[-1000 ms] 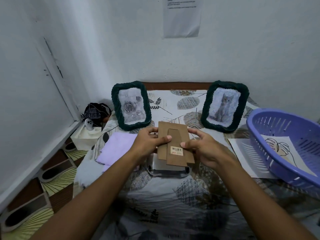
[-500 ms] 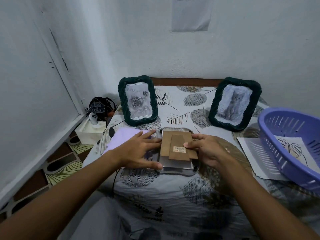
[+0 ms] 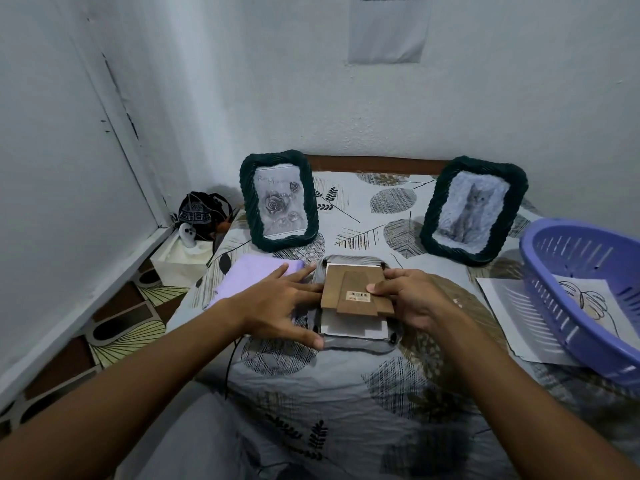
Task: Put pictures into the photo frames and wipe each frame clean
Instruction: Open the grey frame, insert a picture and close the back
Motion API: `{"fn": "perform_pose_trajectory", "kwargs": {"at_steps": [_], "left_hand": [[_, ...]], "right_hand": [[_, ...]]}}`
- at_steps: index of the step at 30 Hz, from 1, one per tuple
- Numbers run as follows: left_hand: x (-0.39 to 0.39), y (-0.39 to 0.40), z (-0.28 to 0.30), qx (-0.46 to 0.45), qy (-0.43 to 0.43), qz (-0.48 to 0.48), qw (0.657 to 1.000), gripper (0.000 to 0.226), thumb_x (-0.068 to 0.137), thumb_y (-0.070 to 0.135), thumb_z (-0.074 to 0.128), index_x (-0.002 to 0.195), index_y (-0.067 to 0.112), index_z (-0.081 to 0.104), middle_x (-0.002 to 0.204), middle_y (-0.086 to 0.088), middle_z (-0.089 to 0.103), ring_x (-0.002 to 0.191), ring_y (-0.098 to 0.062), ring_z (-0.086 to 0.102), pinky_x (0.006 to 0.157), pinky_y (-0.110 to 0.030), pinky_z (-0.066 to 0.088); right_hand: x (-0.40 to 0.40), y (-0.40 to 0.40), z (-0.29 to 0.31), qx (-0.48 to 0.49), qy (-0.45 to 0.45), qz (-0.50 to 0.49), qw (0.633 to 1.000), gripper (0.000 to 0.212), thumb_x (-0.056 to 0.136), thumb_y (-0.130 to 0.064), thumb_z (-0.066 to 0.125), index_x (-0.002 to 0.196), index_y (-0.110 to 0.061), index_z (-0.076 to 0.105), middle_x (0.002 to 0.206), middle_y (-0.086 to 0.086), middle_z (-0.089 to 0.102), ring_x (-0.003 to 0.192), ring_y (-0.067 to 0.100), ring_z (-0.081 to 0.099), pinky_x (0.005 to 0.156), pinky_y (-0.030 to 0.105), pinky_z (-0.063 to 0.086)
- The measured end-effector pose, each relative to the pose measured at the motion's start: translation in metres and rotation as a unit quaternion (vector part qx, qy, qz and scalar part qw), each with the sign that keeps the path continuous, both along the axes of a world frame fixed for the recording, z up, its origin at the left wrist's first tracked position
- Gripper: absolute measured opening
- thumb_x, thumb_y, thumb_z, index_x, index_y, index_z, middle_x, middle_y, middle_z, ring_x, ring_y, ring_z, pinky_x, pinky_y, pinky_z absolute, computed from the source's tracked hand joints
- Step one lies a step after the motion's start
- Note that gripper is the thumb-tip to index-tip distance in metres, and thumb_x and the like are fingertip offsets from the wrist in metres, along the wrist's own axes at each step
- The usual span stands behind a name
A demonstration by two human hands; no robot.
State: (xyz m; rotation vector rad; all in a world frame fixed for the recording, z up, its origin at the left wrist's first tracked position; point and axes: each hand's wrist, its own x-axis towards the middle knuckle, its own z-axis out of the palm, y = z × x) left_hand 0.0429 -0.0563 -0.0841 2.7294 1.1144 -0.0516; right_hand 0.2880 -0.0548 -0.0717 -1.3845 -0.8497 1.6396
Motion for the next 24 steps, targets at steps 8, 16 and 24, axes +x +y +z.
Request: {"fn": "perform_pose_trajectory", "kwargs": {"at_steps": [8,16,24], "left_hand": [[-0.0013,0.0006,-0.0039,-0.005,-0.008,0.001,1.0,0.1,0.062,0.095,0.02,0.147,0.043,0.018,0.153,0.022,0.003,0.145,-0.013,-0.015,0.116,-0.048,-0.007],[-0.0013,0.0022,-0.0059,-0.004,-0.004,0.004,1.0,0.103,0.061,0.096,0.018,0.148,0.041,0.021,0.157,0.016,0.007,0.145,-0.012,-0.015,0.116,-0.048,-0.007],[-0.0035,0.0029,-0.0056,0.003,-0.026,0.017,0.999,0.11,0.061,0.096,0.02,0.148,0.03,0.032,0.157,0.011,0.017,0.146,-0.01,-0.008,0.117,-0.044,-0.005]], "right_hand": [[-0.0026,0.0021,-0.0025,0.0,-0.01,0.012,1.0,0.036,0.075,0.017,0.065,0.107,0.002,0.061,0.098,0.02,0.069,0.084,0.03,0.069,0.062,0.035,0.057],[0.0002,0.0015,0.0018,-0.003,-0.012,0.005,1.0,0.028,0.078,0.02,0.061,0.085,-0.007,0.058,0.089,0.017,0.065,0.082,0.029,0.064,0.066,0.037,0.055],[-0.0009,0.0009,0.0053,-0.007,-0.068,0.013,0.998,0.051,0.075,0.016,0.067,0.121,-0.001,0.054,0.1,0.016,0.063,0.092,0.033,0.065,0.068,0.04,0.057]]}}
